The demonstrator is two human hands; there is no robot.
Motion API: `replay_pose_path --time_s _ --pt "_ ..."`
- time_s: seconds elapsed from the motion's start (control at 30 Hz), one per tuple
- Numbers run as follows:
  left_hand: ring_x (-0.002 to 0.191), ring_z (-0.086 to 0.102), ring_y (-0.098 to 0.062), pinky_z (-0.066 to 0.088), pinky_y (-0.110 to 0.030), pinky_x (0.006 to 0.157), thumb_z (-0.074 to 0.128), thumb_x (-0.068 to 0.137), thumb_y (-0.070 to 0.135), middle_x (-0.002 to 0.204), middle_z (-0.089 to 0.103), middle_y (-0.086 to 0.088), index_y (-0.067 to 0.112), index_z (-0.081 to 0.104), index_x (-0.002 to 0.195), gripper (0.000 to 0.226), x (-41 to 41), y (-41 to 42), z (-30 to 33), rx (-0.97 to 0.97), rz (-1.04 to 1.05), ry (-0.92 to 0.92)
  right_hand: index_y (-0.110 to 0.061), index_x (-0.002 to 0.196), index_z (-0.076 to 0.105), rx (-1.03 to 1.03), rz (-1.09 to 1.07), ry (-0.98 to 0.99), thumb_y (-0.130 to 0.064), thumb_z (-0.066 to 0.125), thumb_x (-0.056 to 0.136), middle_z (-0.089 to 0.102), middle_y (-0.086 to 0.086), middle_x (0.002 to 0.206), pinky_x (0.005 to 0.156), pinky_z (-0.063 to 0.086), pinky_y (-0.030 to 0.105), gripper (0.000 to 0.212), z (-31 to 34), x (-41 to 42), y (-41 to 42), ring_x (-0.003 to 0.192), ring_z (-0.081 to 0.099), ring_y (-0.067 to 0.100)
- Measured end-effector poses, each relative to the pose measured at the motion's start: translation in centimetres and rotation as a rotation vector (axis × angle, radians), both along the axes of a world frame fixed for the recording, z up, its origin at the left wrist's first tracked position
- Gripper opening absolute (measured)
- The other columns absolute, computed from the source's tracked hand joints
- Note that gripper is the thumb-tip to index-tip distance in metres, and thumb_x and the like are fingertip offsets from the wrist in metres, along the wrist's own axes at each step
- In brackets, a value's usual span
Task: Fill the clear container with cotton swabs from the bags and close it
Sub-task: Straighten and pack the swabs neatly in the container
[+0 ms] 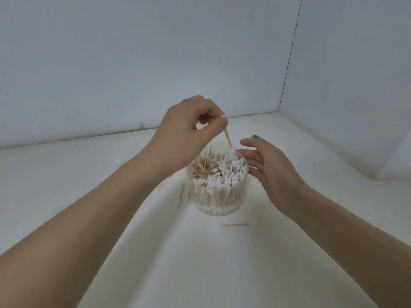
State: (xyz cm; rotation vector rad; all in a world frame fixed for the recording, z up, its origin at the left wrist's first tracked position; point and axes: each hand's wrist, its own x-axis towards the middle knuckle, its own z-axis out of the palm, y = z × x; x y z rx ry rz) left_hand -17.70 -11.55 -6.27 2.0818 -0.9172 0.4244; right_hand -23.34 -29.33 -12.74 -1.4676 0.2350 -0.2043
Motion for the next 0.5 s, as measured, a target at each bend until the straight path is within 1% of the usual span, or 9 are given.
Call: replay_pose_path --time_s 0.13,0.3,0.4,0.47,0.5 --pt "0.092 0.057 -0.007 0.043 -0.021 0.085 0.069 0.095 0.026 0.091 0.068 0.008 0.022 0.074 0.086 0.011 -0.5 -1.2 -1.5 0.15 -0.05 0.054 -0.017 0.12 0.063 0.066 -0.002 0.006 -0.04 0.042 0.104 0.072 0.006 0.115 0.102 0.05 0.037 0.035 0.2 0.0 -0.2 0.107 0.069 0.016" --pt "0.094 0.056 -0.009 0.046 -0.034 0.088 0.071 0.092 0.031 0.088 0.068 0.007 0.024 0.075 0.083 0.012 -0.5 -1.6 -2.9 0.286 -0.03 0.145 -0.016 0.12 0.063 0.096 -0.006 0.012 -0.039 0.043 0.104 0.071 0.008 0.117 0.102 0.051 0.036 0.035 0.3 -0.1 -0.6 0.107 0.07 0.017" --pt "0.098 0.056 -0.013 0.045 -0.039 0.093 0.071 0.091 0.031 0.091 0.068 0.005 0.023 0.076 0.086 0.011 -0.8 -2.0 -3.2 0.407 -0.013 0.181 -0.016 0.12 0.062 0.117 0.014 0.022 -0.039 0.043 0.104 0.074 0.007 0.112 0.101 0.051 0.036 0.034 0.2 -0.2 -0.6 0.104 0.071 0.018" --pt "0.107 0.054 -0.014 0.044 -0.042 0.099 0.068 0.089 0.04 0.099 0.066 0.009 0.029 0.077 0.085 0.015 -0.7 -2.0 -3.1 0.427 -0.002 0.238 -0.017 0.121 0.061 0.115 0.042 0.033 -0.039 0.043 0.104 0.077 0.005 0.107 0.099 0.052 0.035 0.033 0.0 -0.2 -0.4 0.101 0.072 0.017" --pt "0.111 0.054 -0.014 0.046 -0.043 0.1 0.064 0.087 0.048 0.103 0.065 0.012 0.034 0.077 0.082 0.019 -0.5 -2.0 -3.1 0.392 0.006 0.281 -0.017 0.122 0.061 0.115 0.055 0.041 -0.039 0.044 0.104 0.077 0.003 0.104 0.098 0.052 0.035 0.033 -0.1 -0.2 -0.3 0.101 0.073 0.017"
